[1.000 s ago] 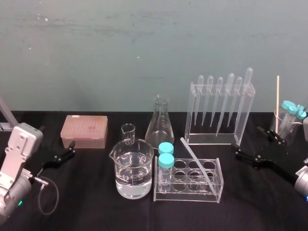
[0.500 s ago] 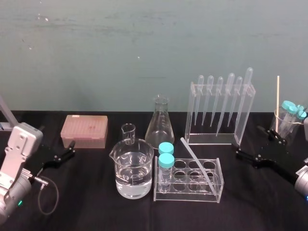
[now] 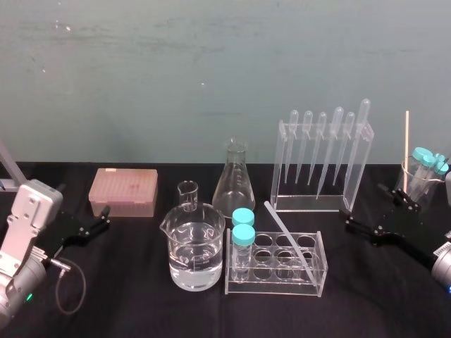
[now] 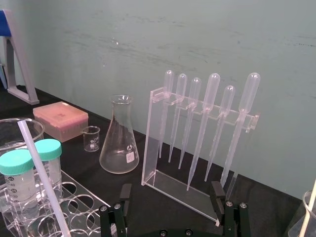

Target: Pick up the stirring rod with one hand, then place it down.

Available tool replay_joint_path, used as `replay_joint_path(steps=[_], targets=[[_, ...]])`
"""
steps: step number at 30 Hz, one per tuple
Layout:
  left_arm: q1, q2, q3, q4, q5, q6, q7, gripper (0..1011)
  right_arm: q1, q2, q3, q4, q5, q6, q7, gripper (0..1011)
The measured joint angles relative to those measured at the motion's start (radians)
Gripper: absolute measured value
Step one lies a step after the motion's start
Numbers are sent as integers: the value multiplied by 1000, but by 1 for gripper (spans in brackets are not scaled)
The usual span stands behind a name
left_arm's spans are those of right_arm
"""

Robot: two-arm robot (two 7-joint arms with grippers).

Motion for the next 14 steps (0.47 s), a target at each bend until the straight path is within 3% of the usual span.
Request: replay_joint_path(steps=[14], targets=[[0,0,0,0,0,0,0,1000,0,0,0,0,0,0,0,1003]])
